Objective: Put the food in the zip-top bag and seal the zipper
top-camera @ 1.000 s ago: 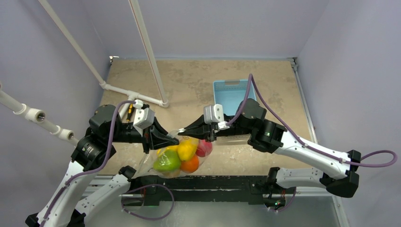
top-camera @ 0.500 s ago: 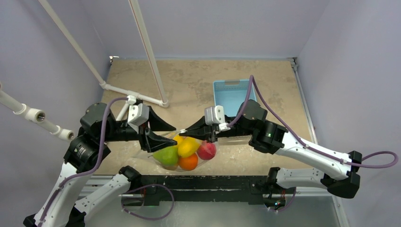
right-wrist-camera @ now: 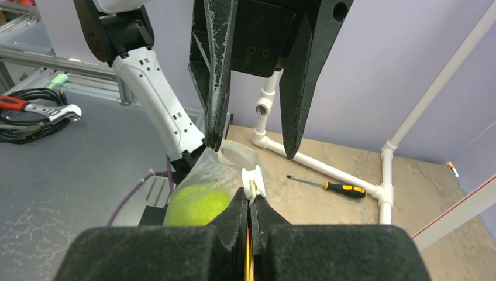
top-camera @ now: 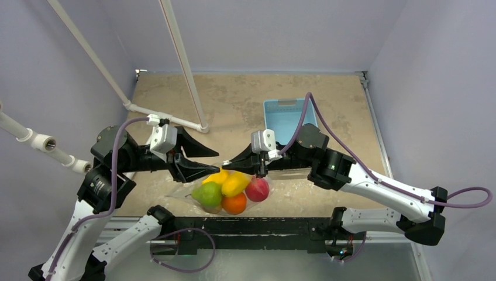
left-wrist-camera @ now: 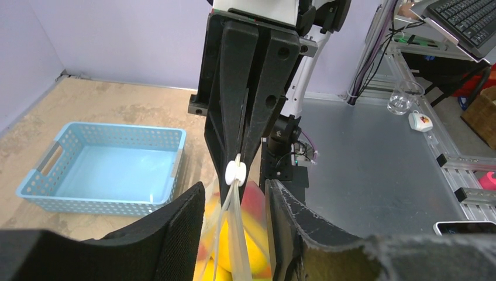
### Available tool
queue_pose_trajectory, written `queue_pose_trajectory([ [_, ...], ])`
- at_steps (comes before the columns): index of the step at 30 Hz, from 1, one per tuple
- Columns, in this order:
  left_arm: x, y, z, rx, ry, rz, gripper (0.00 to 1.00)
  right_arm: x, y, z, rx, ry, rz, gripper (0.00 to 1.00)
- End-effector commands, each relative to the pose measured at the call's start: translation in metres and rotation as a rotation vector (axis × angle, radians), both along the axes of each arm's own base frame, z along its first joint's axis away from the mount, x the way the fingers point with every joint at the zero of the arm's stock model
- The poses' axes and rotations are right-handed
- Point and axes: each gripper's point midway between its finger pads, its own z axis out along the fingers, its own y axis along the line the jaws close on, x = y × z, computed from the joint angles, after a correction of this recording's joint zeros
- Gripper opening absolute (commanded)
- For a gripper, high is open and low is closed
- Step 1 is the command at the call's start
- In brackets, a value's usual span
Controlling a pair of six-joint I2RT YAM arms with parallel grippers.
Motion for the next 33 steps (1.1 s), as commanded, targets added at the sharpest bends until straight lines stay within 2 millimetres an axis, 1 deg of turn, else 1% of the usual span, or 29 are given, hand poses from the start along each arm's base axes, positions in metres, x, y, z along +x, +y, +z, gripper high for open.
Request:
queue_pose_trajectory([
  [1,0.0,-0.007,0.008,-0.034,-0.02,-0.044,0.4,0.004,0.0,0.015,0.046,0.011,-0.032,0.0],
  [12,0.006,-0.013,0.0,-0.028,0.004,-0.06,0.36,0.01,0.004,0.016,0.04,0.035,-0.061,0.0],
  [22,0.008,-0.015,-0.01,-0.007,0.026,-0.069,0.22,0.014,0.004,0.019,0.045,0.044,-0.081,0.0],
  [27,0.009,-0.015,-0.015,0.001,0.036,-0.066,0.19,0.015,0.004,0.019,0.047,0.048,-0.086,0.0],
  [33,0.011,-0.014,-0.021,0.015,0.045,-0.053,0.18,0.015,0.004,0.022,0.056,0.048,-0.087,0.0],
])
